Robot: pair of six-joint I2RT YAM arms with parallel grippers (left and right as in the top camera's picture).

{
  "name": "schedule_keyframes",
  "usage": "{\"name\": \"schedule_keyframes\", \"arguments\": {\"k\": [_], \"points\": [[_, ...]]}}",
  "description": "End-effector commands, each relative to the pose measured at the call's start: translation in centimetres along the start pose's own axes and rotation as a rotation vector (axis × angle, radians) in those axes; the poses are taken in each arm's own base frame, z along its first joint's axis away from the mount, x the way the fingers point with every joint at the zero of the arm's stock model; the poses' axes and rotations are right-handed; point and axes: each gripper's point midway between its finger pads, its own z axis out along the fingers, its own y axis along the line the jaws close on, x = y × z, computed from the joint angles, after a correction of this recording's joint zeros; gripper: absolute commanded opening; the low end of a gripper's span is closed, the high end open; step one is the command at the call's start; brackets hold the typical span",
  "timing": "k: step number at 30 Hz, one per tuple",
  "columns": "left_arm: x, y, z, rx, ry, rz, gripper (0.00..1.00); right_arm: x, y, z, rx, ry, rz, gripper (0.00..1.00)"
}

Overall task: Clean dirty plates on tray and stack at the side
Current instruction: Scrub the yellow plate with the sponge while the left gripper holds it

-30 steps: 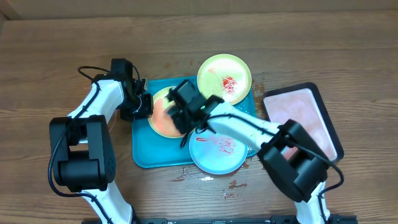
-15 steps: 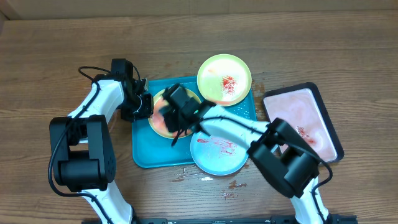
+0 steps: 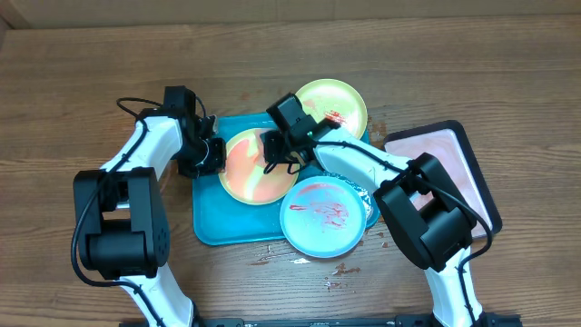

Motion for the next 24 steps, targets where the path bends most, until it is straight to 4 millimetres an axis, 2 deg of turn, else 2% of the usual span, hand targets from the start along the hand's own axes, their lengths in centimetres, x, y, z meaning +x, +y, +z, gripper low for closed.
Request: {"name": "schedule_keyframes", "arguments": {"k": [1, 6, 10, 15, 18, 21, 24], "points": [[0.9, 0.7, 1.1, -0.025, 0.041, -0.007, 0.04, 4.4, -1.2, 1.6, -0.027, 0.194, -0.065, 0.04], [0.9, 0.7, 1.1, -0.024, 0.041, -0.007, 0.05, 6.6, 2.0, 0.5, -0.208, 0.322, -0.068, 0.04], [0.9, 0.7, 1.1, -0.023, 0.038, -0.007, 0.04, 6.9, 3.3, 0.4, -0.255, 0.329, -0.068, 0.04], [0.9, 0.3, 1.1, 0.002, 0.039, -0.007, 0.04, 4.9, 5.1, 1.0, -0.305, 0.243, -0.032, 0.04], [0.9, 0.3, 1.1, 0.002, 0.040, -0.008, 0.04, 3.6, 5.4, 1.6, -0.306, 0.195, 0.042, 0.04], [1.0, 0.3, 1.1, 0.002, 0.042, -0.008, 0.04, 2.5, 5.0, 2.7, -0.284, 0.149, 0.108, 0.04], [1.0, 0.3, 1.1, 0.001, 0.044, -0.010, 0.04, 1.4, 3.5, 3.6, -0.234, 0.107, 0.179, 0.04]]}}
